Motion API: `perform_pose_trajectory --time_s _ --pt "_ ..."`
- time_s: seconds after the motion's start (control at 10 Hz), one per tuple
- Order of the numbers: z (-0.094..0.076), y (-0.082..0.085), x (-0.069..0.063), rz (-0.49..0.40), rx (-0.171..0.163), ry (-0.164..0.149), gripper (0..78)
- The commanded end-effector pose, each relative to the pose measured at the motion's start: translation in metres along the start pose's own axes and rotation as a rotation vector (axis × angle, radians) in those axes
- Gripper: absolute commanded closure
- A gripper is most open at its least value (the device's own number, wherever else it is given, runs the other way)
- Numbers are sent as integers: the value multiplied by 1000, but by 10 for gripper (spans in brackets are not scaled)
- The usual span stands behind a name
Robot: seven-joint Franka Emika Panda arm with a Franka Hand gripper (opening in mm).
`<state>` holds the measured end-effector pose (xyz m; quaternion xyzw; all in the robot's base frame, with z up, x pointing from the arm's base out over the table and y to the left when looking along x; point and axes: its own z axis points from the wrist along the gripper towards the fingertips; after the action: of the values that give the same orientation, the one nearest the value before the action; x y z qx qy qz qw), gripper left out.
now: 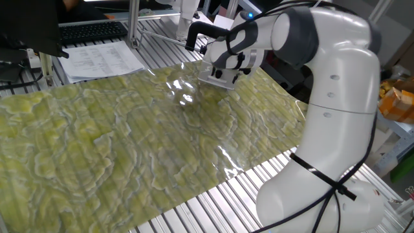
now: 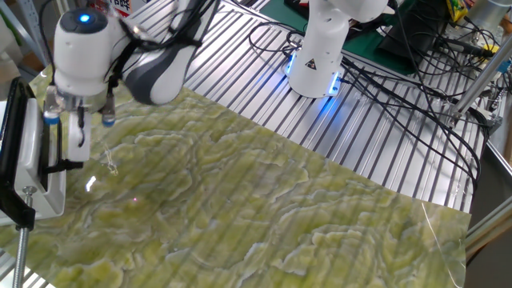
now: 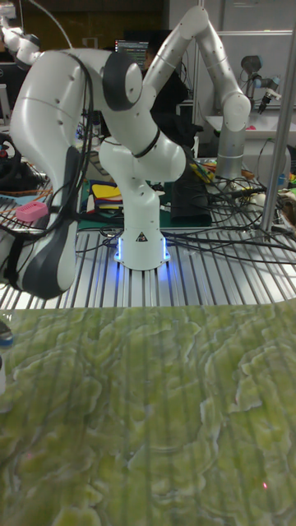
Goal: Grasp the handle and close the drawer
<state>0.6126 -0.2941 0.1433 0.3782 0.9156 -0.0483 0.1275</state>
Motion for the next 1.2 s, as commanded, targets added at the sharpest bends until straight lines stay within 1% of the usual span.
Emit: perform_pose_trajectory --time_s 0.1,0.2,0.3,0.4,0.5,0.6,0.7,0.8,0.9,1.0,1.1,1.2 --pt "-22 -8 42 -21 57 9 1" --pt "-21 -12 56 -63 47 38 1" --pt "-22 -13 58 -76 37 54 1" --pt "-26 -14 61 -104 5 114 1" --pt "-28 -15 61 -119 -4 125 1" --pt "-32 -16 62 -140 -4 123 1" --pt "-37 -19 64 -164 -20 143 1" --pt "-40 -20 65 -168 -35 157 1" --pt "-47 -23 67 -183 -58 189 1" --pt "-53 -26 69 -193 -60 189 1" --pt "-54 -27 70 -194 -60 188 1" --pt "-58 -32 78 -190 -56 181 1"
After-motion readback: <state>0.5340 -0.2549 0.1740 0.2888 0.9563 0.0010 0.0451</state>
